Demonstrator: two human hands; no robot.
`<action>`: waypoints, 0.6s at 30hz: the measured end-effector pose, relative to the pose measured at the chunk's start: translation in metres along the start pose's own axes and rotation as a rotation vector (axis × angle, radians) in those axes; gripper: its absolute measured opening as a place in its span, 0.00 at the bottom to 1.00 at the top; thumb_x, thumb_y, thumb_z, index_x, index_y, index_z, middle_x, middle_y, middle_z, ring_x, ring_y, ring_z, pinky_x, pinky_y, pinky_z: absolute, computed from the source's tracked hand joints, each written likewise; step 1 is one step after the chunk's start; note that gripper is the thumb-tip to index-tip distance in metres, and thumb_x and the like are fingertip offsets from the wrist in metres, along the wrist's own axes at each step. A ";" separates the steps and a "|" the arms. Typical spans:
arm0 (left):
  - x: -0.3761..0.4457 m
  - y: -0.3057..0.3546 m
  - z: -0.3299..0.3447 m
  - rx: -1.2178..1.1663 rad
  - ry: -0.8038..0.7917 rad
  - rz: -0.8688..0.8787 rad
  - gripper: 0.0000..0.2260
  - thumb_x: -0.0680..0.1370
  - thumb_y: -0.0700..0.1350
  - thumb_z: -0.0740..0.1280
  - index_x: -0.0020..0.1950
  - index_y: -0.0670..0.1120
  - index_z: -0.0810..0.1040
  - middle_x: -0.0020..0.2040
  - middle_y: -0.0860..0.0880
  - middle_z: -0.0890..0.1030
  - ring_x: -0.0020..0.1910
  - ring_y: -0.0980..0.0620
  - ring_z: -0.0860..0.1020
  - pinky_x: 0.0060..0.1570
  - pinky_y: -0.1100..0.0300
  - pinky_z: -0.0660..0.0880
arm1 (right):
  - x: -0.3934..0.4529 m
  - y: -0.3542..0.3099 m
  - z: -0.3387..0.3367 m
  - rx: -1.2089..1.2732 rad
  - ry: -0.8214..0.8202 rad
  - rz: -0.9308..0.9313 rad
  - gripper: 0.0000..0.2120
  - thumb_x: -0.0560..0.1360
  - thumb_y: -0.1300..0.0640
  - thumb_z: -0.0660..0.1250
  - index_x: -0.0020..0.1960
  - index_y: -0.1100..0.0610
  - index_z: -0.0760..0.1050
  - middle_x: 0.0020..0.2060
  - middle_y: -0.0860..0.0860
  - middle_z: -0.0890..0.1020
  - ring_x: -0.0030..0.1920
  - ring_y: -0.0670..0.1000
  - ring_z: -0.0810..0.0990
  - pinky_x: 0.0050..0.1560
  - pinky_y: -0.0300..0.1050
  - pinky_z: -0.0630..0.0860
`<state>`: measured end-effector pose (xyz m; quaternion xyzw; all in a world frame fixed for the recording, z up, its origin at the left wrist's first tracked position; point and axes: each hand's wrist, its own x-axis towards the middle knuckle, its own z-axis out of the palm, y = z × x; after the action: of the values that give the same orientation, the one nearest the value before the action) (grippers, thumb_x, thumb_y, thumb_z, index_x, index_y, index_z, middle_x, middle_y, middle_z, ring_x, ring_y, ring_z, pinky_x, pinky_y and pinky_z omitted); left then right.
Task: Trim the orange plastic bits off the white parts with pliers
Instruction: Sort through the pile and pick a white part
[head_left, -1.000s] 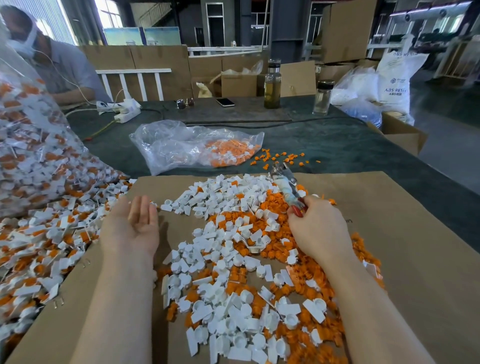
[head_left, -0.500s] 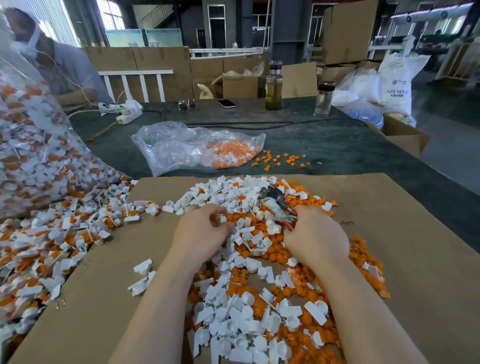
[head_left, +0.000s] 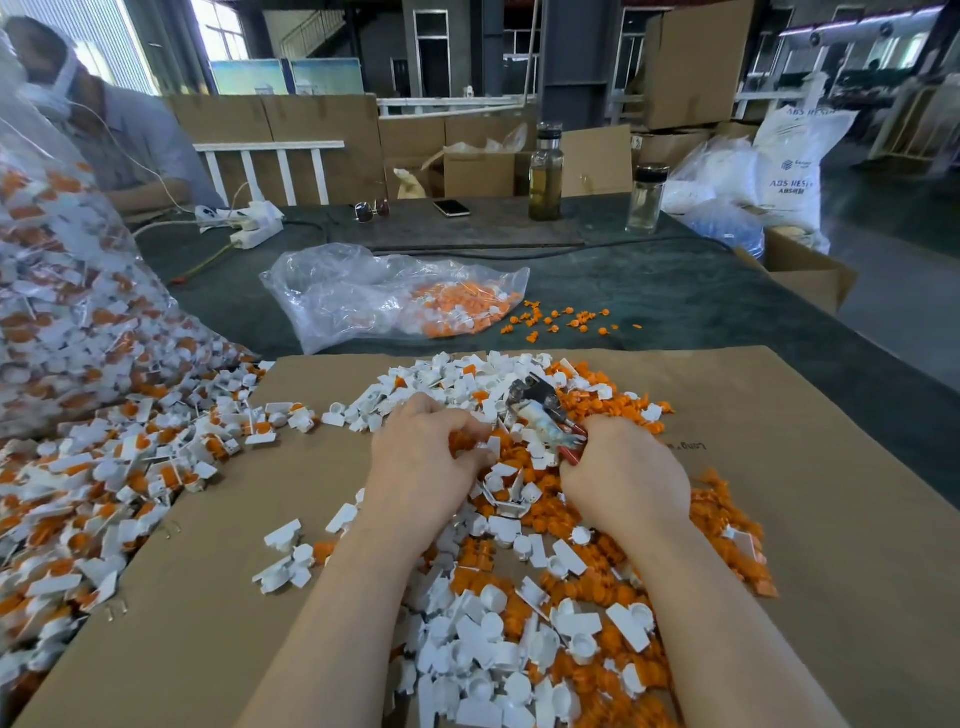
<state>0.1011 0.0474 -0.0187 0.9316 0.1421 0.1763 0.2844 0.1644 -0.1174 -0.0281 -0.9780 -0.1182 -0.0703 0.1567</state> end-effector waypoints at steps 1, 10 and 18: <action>0.000 0.000 0.001 -0.003 0.004 0.012 0.08 0.74 0.54 0.74 0.53 0.57 0.84 0.48 0.56 0.71 0.56 0.51 0.73 0.61 0.50 0.71 | 0.000 -0.001 0.000 0.000 0.006 -0.002 0.06 0.75 0.48 0.66 0.47 0.49 0.72 0.39 0.45 0.75 0.36 0.47 0.75 0.32 0.43 0.76; -0.001 0.000 -0.002 -0.265 0.054 -0.033 0.03 0.81 0.49 0.66 0.50 0.58 0.74 0.45 0.58 0.80 0.43 0.60 0.78 0.38 0.66 0.71 | 0.000 -0.001 0.000 0.054 0.044 -0.010 0.07 0.76 0.47 0.65 0.47 0.49 0.70 0.40 0.45 0.73 0.34 0.45 0.72 0.28 0.40 0.67; -0.002 0.008 -0.009 -0.893 -0.004 -0.244 0.10 0.80 0.40 0.68 0.50 0.55 0.85 0.40 0.50 0.86 0.42 0.54 0.84 0.39 0.65 0.79 | 0.001 -0.004 -0.008 0.402 0.135 -0.034 0.05 0.76 0.48 0.65 0.49 0.46 0.71 0.35 0.40 0.74 0.35 0.41 0.74 0.28 0.37 0.65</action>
<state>0.0970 0.0444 -0.0073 0.6946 0.1604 0.1837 0.6768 0.1632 -0.1163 -0.0193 -0.9180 -0.1355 -0.1135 0.3550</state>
